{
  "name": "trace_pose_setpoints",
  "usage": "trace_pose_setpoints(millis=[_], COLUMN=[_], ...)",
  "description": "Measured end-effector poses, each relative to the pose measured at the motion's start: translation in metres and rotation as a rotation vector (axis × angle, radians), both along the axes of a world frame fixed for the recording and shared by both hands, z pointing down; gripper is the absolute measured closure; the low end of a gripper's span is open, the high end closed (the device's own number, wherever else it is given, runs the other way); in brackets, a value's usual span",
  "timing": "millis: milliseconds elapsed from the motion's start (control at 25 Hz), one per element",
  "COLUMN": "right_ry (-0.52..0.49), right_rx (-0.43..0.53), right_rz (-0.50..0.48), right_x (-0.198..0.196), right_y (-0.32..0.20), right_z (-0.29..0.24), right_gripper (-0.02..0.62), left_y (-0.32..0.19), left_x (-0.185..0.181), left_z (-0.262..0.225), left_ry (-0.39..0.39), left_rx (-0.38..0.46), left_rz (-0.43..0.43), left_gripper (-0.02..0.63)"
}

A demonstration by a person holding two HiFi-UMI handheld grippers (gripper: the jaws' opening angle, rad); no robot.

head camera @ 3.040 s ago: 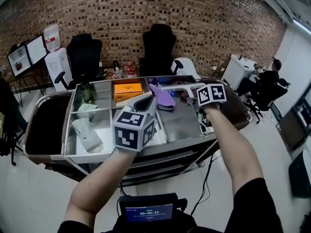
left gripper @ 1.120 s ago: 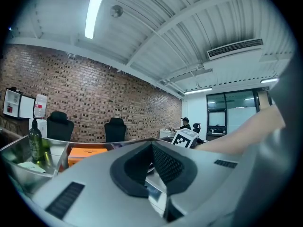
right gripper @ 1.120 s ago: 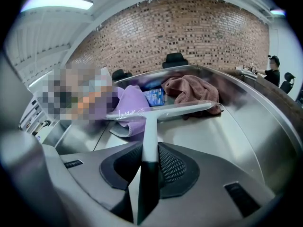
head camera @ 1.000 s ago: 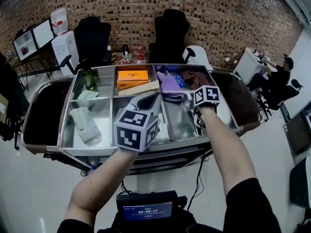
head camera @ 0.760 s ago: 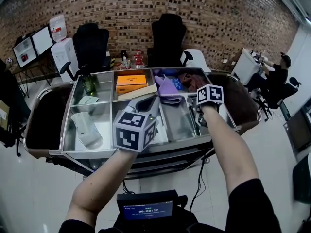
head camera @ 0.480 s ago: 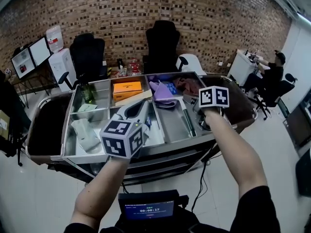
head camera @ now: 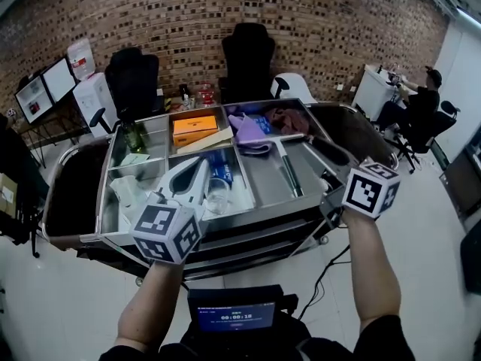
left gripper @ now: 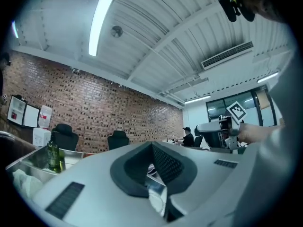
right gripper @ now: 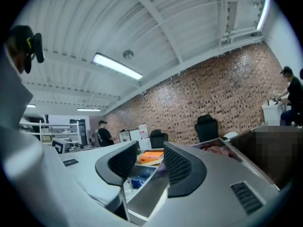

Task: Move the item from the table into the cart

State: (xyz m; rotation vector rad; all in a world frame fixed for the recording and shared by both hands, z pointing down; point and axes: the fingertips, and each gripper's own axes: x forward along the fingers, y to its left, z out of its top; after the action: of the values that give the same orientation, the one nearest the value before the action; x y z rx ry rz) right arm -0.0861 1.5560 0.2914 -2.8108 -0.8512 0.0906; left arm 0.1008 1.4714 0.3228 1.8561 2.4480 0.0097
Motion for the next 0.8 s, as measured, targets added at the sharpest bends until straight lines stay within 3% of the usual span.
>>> trace_pose_setpoints(millis=[160,360,520,720,800], right_ry=[0.041,0.004,0.002,0.001,0.018], right_rx=[-0.037,-0.12,-0.135,-0.151,-0.163], right_rz=[-0.007,0.046,0.056,0.097,0.105], right_x=[-0.016,-0.03,-0.033,-0.044,-0.047], right_y=[-0.033,-0.064,-0.078,-0.088,-0.094], right_z=[0.015,0.038,0.059,0.081,0.088], right_gripper=[0.425,0.426,0.425,0.426,0.517], left_y=[-0.02,-0.043,-0.052,-0.064,-0.07], left_x=[-0.001,-0.005,-0.004,-0.022,-0.028], left_z=[0.016,0.029,0.053,0.063,0.073], left_ry=[0.033,0.045,0.021,0.077,0.078], left_rx=[-0.001,-0.031,-0.021,-0.029,0.003], left_rz=[-0.008,-0.015,-0.027,0.009,0.018], left_gripper=[0.606,0.606,0.606,0.606,0.606])
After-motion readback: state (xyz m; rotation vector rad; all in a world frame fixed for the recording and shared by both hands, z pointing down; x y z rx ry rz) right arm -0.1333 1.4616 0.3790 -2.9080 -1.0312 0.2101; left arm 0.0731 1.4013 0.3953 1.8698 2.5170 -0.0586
